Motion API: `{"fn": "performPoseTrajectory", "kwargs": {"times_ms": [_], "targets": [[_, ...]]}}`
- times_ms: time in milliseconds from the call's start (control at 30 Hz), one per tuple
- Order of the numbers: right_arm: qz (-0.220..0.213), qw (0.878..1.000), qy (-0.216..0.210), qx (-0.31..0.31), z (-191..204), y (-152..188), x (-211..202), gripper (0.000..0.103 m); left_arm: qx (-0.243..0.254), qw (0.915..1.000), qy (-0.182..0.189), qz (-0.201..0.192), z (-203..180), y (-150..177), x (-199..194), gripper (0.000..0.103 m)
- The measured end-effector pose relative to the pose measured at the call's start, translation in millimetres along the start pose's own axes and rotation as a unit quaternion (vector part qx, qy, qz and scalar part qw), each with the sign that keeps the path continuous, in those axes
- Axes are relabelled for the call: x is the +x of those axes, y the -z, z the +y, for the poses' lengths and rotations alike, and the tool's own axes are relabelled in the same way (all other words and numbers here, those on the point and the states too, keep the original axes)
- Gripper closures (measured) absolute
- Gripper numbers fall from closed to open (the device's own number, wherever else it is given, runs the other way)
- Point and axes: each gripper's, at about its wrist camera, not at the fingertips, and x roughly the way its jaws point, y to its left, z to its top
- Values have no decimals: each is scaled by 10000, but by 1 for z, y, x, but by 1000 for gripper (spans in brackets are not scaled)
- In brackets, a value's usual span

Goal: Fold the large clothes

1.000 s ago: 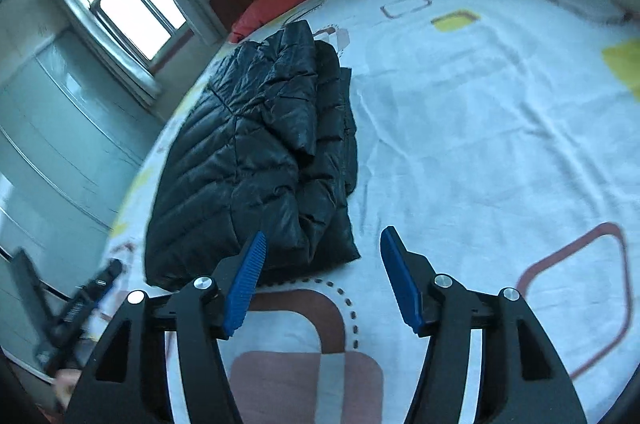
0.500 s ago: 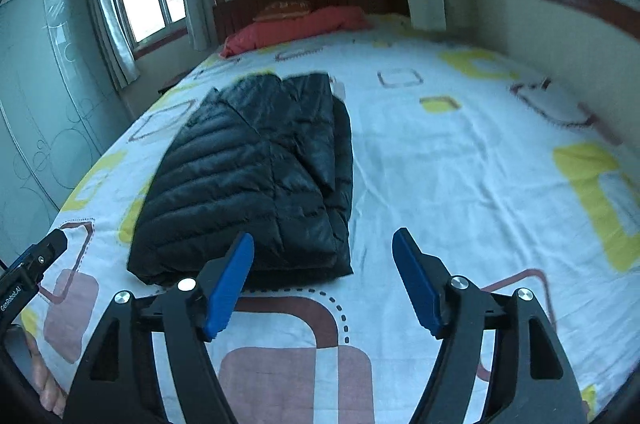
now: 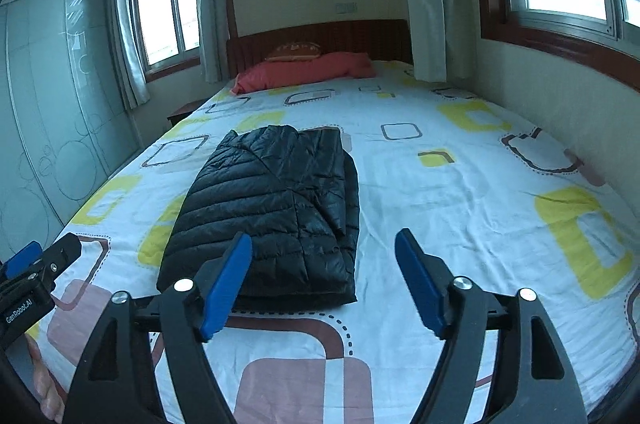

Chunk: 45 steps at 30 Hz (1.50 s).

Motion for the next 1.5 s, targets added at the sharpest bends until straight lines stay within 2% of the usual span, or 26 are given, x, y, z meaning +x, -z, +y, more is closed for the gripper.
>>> {"fn": "performPoseTrajectory", "kwargs": {"times_ms": [1133,1233,1500], "targets": [[89,9999,-41,-101,7,8,2,28,-71,10000,-39,-36,3,5,-5,4],[62,9999,-51,-104,7,9,2,21,-76,10000,-46,-36,3,6,-6,4],[79,9997,-57,-204,8,10,3,21,-103,9999,-57,-31,3,9,-5,4]]}}
